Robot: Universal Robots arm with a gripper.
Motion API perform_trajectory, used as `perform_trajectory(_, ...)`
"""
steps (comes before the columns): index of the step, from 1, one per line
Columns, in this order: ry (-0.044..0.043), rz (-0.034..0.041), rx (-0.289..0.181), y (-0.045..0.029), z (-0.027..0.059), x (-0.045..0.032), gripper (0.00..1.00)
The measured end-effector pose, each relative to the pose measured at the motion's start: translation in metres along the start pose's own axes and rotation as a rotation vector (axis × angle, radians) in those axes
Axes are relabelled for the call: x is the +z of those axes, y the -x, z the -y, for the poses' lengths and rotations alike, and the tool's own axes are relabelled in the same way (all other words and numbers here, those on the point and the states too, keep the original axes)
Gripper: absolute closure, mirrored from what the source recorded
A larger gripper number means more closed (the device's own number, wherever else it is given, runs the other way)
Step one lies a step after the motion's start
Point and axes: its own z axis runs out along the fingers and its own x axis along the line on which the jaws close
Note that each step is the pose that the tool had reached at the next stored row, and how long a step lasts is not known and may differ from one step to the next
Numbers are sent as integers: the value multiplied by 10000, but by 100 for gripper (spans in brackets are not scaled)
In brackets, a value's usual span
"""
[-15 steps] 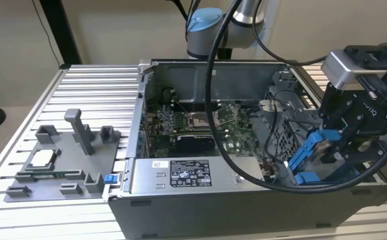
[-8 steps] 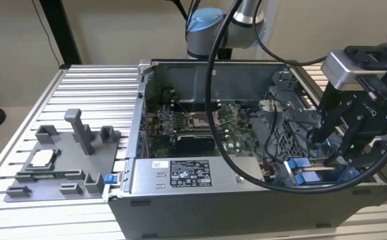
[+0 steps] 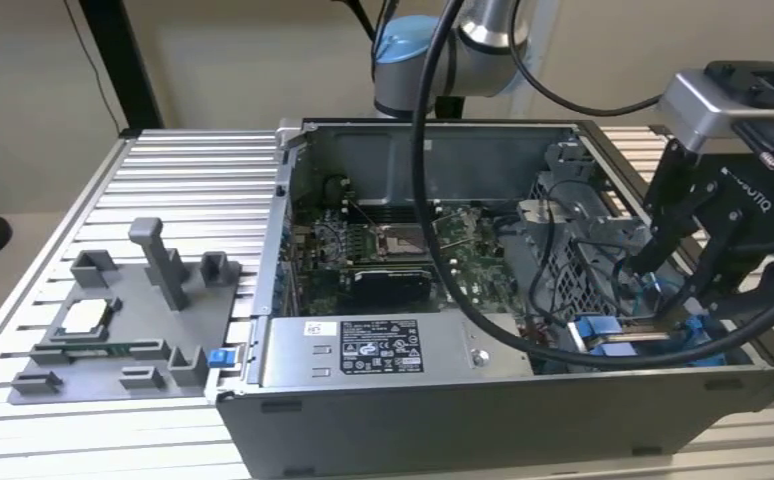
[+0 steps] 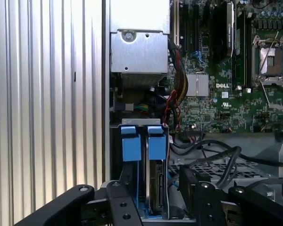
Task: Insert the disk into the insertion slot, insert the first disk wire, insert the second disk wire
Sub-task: 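Insert the disk into the insertion slot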
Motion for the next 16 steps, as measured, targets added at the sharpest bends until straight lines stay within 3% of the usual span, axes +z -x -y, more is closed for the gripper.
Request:
perform_trajectory(3,-42,4,-5,25,-2,-18,0)
perform_trajectory(5,-219,6,-22,57,-5,-20,0)
perform_trajectory(6,-252,8,-25,81,-7,-17,0)
perform_trajectory(11,-309,11,-29,223,-23,-24,0)
perform_trajectory(14,-463,10,-46,278,-23,-6,0)
perform_trajectory(16,-566,4,-77,356,-25,18,0)
